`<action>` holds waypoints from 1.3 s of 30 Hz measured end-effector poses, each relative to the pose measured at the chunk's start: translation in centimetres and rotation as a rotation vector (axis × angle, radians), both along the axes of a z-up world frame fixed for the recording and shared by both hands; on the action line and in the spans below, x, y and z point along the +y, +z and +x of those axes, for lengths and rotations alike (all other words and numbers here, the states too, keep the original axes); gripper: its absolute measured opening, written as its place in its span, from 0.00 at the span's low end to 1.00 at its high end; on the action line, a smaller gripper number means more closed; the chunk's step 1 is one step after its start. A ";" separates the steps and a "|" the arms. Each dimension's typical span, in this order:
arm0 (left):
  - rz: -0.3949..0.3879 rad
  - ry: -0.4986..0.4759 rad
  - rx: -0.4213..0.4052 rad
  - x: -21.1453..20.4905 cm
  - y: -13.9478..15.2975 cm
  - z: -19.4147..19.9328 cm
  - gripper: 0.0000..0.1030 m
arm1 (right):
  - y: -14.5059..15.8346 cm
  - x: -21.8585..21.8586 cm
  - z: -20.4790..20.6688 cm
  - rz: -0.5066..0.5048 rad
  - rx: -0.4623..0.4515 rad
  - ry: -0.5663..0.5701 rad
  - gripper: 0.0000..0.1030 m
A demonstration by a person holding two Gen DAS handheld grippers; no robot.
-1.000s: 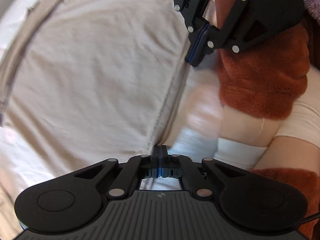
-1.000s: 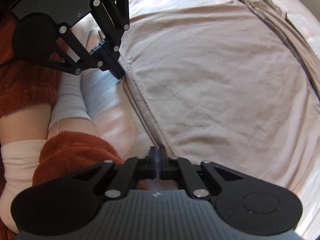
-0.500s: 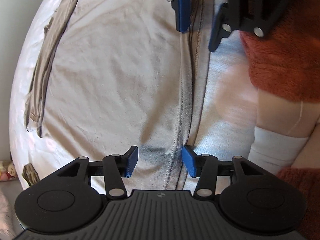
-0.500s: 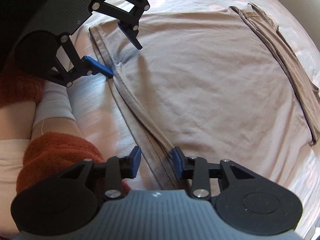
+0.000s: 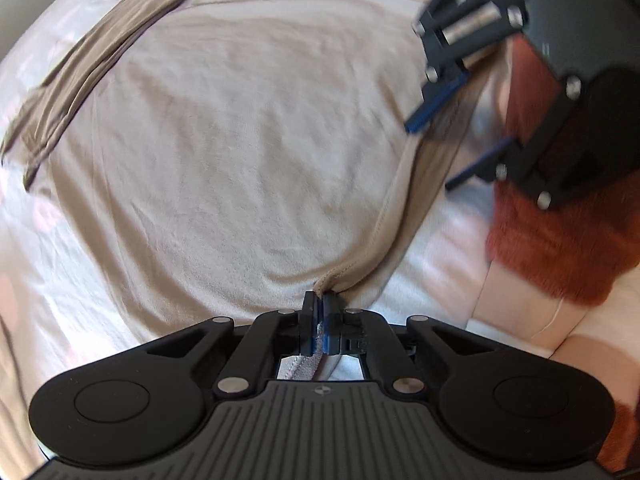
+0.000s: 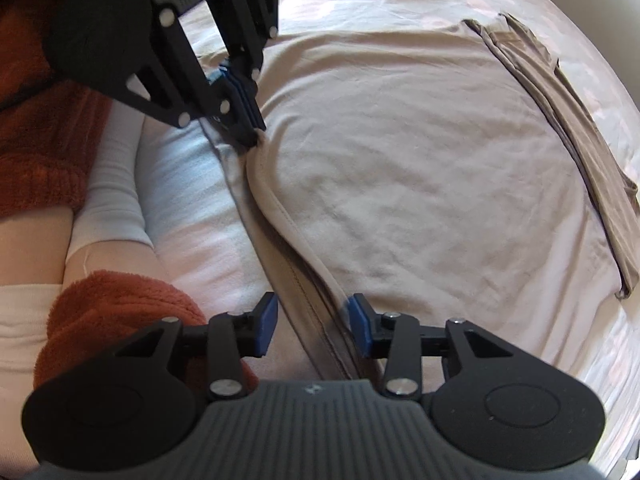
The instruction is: Fold clothes
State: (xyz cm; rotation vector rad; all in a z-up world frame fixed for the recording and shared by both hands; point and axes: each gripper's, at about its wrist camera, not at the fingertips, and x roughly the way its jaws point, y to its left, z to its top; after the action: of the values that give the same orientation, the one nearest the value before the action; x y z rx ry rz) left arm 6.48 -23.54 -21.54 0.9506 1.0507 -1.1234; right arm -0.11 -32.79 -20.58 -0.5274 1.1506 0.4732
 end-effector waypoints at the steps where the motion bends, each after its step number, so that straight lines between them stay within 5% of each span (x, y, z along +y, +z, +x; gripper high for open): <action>1: -0.017 0.018 0.021 0.2 0.3 0.3 0.00 | -0.1 -0.1 0.1 -0.002 0.007 -0.007 0.46; 5: -0.047 0.041 0.078 0.8 0.7 1.0 0.00 | -0.3 -0.2 0.4 0.015 0.045 -0.009 0.47; 8: 0.012 -0.036 0.062 -0.8 -0.2 1.4 0.00 | -0.2 -0.8 0.6 0.047 0.055 -0.029 0.45; 10: 0.052 -0.069 0.036 -1.1 -0.7 1.1 0.00 | 0.1 -1.5 0.7 0.087 0.065 -0.060 0.34; 15: 0.002 -0.020 0.070 -0.6 0.1 2.1 0.00 | 0.8 -3.3 0.8 0.164 0.052 -0.162 0.32; 18: -0.023 0.004 0.085 -0.2 0.5 2.4 0.01 | 0.5 -2.8 0.5 0.120 0.049 -0.155 0.31; 22: -0.024 0.007 0.092 0.1 0.9 2.1 0.00 | 0.9 -2.2 -0.5 0.106 0.027 -0.131 0.02; 25: 0.013 -0.021 0.084 -0.2 0.8 1.2 0.00 | 1.1 -3.1 -0.3 0.167 0.081 -0.134 0.01; 33: 0.100 -0.065 0.080 -1.0 -0.4 0.2 0.01 | 0.0 -1.6 -0.4 0.094 0.150 -0.084 0.03; 38: 0.118 -0.110 0.030 -1.2 -0.3 -0.9 0.03 | 0.6 -1.5 -1.0 0.105 0.117 -0.079 0.05; 39: 0.114 -0.119 0.012 -1.1 -0.1 -1.2 0.11 | 0.8 -1.5 -1.3 0.099 0.098 -0.076 0.05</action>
State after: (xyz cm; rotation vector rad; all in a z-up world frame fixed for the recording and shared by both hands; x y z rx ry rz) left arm 5.26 -24.69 -21.64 1.1108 1.0884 -1.1776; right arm -1.37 -34.27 -19.82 -0.3770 1.2303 0.4918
